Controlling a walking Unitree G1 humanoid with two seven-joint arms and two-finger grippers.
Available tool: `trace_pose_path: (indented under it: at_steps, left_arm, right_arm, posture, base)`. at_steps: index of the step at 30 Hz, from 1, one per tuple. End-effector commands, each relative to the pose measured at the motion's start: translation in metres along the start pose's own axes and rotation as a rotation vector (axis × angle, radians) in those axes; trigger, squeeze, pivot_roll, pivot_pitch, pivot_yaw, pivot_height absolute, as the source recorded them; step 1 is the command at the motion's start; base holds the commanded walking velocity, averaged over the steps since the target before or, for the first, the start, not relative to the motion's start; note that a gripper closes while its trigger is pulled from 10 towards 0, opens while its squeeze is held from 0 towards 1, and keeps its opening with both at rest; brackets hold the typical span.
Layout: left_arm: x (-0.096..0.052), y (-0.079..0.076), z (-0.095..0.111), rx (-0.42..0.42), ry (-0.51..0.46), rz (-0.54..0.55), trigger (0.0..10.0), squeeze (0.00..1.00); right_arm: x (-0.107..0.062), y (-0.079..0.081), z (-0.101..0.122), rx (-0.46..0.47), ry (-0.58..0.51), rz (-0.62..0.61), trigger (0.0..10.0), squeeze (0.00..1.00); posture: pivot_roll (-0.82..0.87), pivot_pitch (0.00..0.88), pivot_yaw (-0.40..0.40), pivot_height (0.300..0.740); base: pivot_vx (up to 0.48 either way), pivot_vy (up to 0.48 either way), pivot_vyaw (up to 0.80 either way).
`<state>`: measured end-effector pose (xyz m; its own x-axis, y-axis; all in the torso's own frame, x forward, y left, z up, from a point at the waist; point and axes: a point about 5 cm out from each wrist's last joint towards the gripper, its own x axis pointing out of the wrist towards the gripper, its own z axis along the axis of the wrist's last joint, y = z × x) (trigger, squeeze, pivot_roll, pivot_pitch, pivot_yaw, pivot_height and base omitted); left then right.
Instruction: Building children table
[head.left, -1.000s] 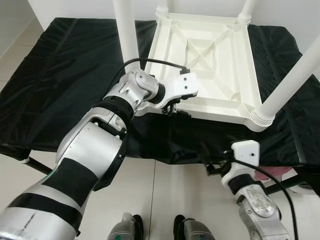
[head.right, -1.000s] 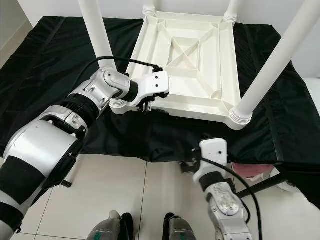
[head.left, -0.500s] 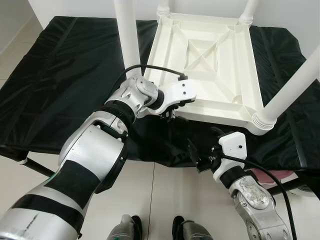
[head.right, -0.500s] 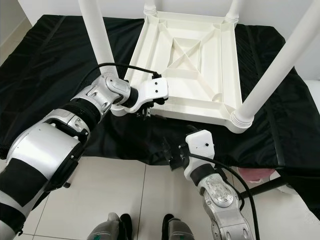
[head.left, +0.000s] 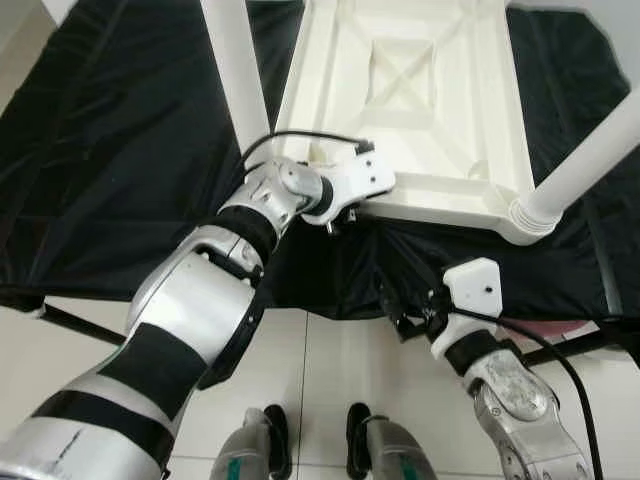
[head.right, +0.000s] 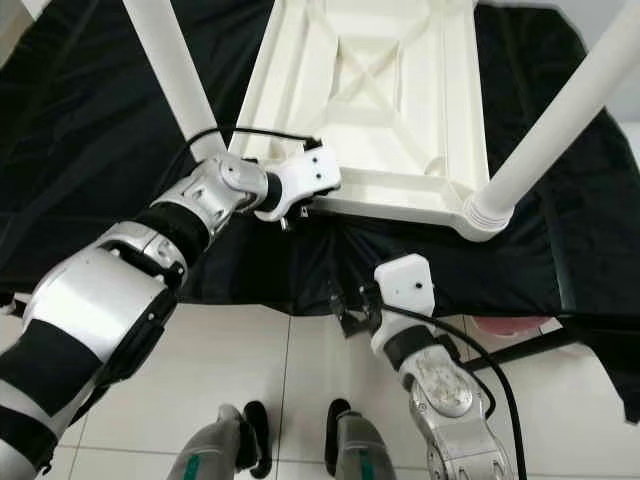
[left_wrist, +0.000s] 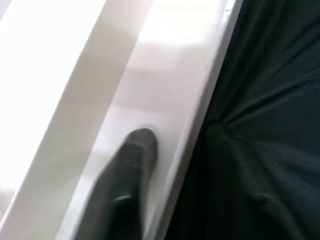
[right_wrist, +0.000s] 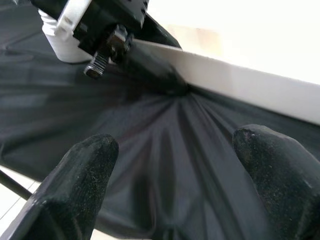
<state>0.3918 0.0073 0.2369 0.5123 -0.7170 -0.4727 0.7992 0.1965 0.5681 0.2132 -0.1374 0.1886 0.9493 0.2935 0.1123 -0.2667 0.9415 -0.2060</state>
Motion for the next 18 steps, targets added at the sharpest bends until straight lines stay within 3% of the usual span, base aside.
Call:
trace_pose_path:
  at_steps: [1,13,18]
  left_arm:
    - [0.004,-0.002,-0.026,-0.022,0.103,0.213,0.0,0.0]
    - [-0.005,0.01,-0.015,-0.035,0.014,0.198,0.0,0.0]
    - [-0.013,0.019,0.003,-0.174,-0.203,0.199,0.0,0.0]
  right_arm:
    - [-0.004,0.003,-0.002,0.013,0.018,-0.001,10.0,0.0]
    - [0.003,0.0,-0.004,0.013,0.015,0.004,10.0,0.0]
    - [0.008,0.001,-0.006,0.02,0.013,0.004,10.0,0.0]
  posture:
    - [-0.22,0.314,0.073,0.74]
    - [-0.18,0.267,0.059,0.74]
    - [-0.16,0.243,0.054,0.74]
  base:
    - [0.0,0.0,0.0]
    - [0.0,0.0,0.0]
    - [0.0,0.0,0.0]
